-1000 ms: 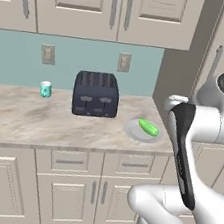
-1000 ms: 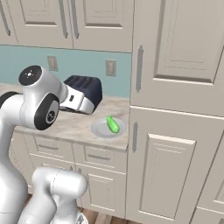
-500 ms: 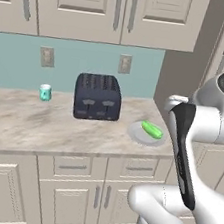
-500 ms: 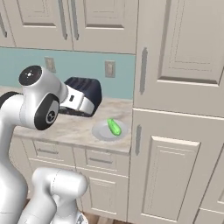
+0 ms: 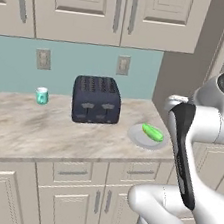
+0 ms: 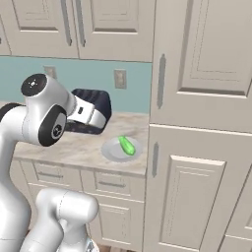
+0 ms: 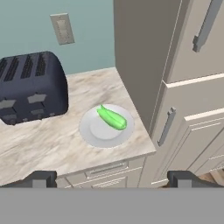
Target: Pick the corn from the counter and place it in the microwave. Then turn on the microwave.
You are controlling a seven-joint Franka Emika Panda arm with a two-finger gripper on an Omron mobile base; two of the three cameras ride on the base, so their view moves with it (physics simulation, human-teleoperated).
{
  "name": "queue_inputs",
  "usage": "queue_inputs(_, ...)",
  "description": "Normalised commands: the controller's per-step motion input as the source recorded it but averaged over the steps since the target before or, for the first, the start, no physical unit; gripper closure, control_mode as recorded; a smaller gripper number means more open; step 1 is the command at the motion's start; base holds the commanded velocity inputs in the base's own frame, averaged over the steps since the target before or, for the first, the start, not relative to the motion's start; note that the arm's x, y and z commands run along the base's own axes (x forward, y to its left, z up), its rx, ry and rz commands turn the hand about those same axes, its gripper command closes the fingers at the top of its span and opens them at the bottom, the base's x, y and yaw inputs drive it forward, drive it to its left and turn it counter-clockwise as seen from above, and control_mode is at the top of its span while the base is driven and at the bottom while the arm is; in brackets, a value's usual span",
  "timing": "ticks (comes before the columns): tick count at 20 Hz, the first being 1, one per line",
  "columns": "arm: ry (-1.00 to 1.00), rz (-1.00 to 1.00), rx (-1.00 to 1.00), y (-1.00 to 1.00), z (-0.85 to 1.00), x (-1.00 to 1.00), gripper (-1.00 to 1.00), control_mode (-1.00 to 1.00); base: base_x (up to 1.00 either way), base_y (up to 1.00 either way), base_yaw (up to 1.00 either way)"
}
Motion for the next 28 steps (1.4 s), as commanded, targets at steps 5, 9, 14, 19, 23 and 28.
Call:
queue_inputs(5,0.0,0.0,0.0,0.0,0.0,0.0,-1.0,1.0,0.31,0.28,-0.09)
queue_inputs(9,0.0,0.0,0.0,0.0,0.0,0.0,-1.0,1.0,0.27,0.27,-0.09)
queue_inputs(14,0.0,0.0,0.0,0.0,0.0,0.0,-1.0,1.0,0.18,0.26,-0.08)
queue_inputs(19,0.0,0.0,0.0,0.0,0.0,0.0,-1.0,1.0,0.04,0.12,-0.02)
queue_inputs(23,0.0,0.0,0.0,0.0,0.0,0.0,-1.0,1.0,0.0,0.01,0.0)
queue_inputs(28,0.05,0.0,-0.01,0.0,-0.06,0.01,-1.0,-1.0,0.0,0.0,0.0)
